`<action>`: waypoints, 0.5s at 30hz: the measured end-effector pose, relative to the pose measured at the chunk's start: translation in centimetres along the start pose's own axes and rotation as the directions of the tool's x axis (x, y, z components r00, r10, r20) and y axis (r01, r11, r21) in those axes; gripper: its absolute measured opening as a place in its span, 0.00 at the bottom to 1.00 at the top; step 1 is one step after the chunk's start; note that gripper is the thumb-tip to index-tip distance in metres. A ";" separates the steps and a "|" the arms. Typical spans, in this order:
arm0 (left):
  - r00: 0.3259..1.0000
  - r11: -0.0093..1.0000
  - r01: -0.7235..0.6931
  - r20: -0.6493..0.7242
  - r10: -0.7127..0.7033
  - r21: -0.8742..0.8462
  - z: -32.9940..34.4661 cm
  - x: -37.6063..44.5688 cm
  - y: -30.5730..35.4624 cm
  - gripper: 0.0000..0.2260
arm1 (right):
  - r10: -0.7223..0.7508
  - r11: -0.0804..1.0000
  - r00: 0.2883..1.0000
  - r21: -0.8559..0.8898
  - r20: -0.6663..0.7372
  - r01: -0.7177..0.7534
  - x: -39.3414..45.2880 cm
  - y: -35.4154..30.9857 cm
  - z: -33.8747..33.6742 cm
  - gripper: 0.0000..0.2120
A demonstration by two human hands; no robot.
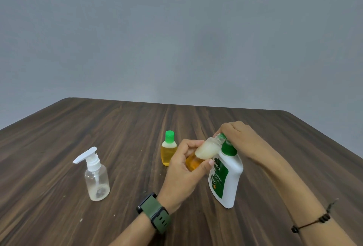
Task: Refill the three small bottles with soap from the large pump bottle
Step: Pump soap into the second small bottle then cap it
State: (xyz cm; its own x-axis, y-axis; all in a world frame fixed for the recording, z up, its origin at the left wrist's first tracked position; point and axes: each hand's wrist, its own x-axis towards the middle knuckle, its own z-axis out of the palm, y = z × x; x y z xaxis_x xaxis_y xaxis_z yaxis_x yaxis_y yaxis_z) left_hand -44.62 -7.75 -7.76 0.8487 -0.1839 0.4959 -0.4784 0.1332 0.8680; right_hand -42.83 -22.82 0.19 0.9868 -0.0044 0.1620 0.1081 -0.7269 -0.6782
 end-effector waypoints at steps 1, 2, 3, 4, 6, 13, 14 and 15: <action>1.000 1.000 -0.001 0.004 0.001 0.006 0.0 0.0 -0.1 0.15 | -0.002 1.000 1.000 0.000 0.001 0.002 -0.1 0.1 0.0 0.19; 1.000 1.000 -0.005 0.007 0.005 0.008 0.0 0.0 -0.1 0.15 | -0.007 1.000 1.000 0.002 -0.003 0.007 -0.1 0.1 0.0 0.19; 1.000 1.000 -0.009 0.007 0.009 0.004 0.0 0.0 -0.1 0.15 | -0.012 1.000 1.000 0.003 -0.005 0.013 -0.1 0.1 -0.1 0.20; 1.000 1.000 -0.014 0.005 0.014 -0.004 0.0 0.0 0.0 0.15 | -0.015 1.000 1.000 0.001 -0.003 0.015 0.0 0.0 -0.2 0.20; 1.000 0.999 -0.028 -0.005 0.028 -0.019 0.0 0.1 0.1 0.15 | -0.019 1.000 1.000 -0.013 0.009 0.020 0.2 -0.5 -0.5 0.19; 1.000 1.000 -0.011 0.003 0.011 -0.026 0.1 0.1 0.1 0.16 | -0.018 1.000 1.000 -0.008 0.008 0.018 0.6 0.0 -0.3 0.19; 1.000 1.000 -0.006 0.009 0.006 -0.021 0.1 0.1 0.0 0.15 | -0.014 1.000 1.000 -0.001 0.006 0.014 0.5 0.1 -0.2 0.19; 1.000 1.000 -0.002 0.015 0.002 -0.015 0.1 0.0 -0.1 0.14 | -0.012 1.000 1.000 0.008 0.008 0.012 0.3 0.3 -0.1 0.19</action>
State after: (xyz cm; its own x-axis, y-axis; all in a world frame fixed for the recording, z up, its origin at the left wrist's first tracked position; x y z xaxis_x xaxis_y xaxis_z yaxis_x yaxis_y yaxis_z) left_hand -44.61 -7.89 -7.83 0.8441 -0.1986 0.4981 -0.4766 0.1477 0.8666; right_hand -42.49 -23.12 0.09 0.9864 0.0097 0.1640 0.1205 -0.7214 -0.6819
